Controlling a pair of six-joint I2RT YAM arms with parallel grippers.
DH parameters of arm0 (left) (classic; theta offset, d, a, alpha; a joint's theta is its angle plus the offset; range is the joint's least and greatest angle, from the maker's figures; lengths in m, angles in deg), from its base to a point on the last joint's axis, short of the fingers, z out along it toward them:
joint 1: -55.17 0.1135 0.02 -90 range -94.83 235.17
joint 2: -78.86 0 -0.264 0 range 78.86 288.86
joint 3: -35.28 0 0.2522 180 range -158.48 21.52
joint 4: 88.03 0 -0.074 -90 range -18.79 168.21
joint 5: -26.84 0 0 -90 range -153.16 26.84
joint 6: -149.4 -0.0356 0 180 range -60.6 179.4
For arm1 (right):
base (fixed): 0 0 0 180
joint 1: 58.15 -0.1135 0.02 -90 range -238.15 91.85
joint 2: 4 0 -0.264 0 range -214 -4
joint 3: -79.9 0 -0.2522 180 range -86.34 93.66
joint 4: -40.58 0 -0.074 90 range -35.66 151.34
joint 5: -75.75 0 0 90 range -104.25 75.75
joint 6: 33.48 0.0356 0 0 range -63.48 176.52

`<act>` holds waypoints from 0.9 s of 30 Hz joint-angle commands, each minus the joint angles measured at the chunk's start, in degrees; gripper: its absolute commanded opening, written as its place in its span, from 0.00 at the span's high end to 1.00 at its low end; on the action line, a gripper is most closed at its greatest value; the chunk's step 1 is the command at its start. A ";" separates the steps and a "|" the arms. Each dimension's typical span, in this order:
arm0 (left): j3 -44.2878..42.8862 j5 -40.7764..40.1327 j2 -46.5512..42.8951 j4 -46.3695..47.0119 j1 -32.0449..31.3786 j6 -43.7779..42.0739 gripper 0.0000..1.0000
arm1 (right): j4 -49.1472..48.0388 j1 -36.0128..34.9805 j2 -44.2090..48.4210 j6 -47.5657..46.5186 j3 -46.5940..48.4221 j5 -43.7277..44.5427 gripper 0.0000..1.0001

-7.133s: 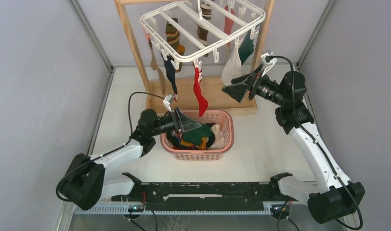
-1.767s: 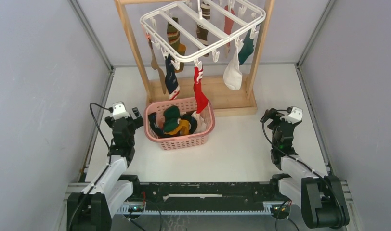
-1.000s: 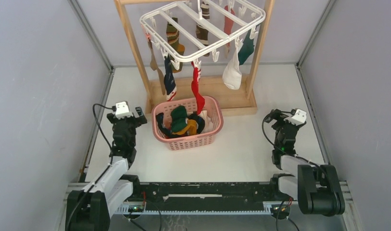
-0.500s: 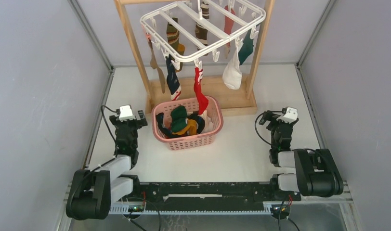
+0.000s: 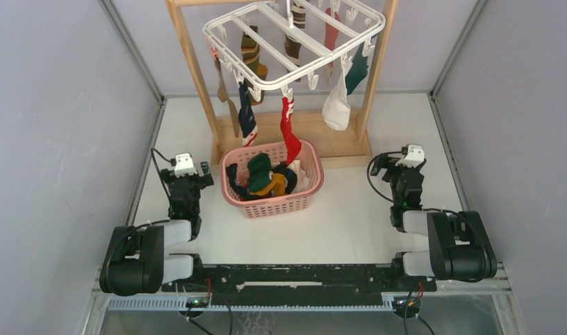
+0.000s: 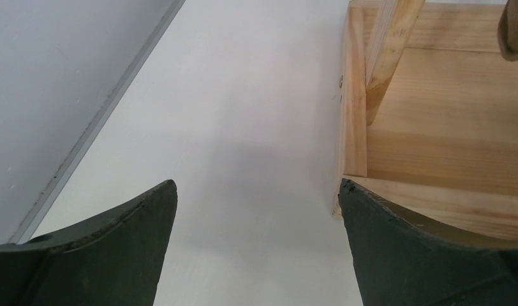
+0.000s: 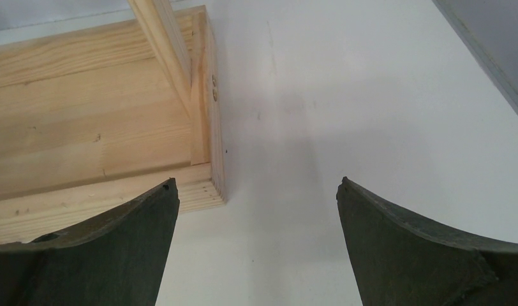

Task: Remove the socks clipped to the hanger
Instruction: Reset both arms

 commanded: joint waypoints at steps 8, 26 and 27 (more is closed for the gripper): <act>-2.31 -0.64 -0.07 3.99 0.38 1.04 0.00 | 1.15 0.24 -0.19 -1.00 1.42 -2.09 0.00; -2.28 -0.64 -0.05 3.99 0.38 1.07 0.00 | 1.43 0.20 -0.22 -0.90 1.60 -3.01 0.00; -2.27 -0.64 -0.02 4.01 0.38 1.06 0.00 | 1.44 0.25 -0.24 -0.91 1.68 -2.98 0.00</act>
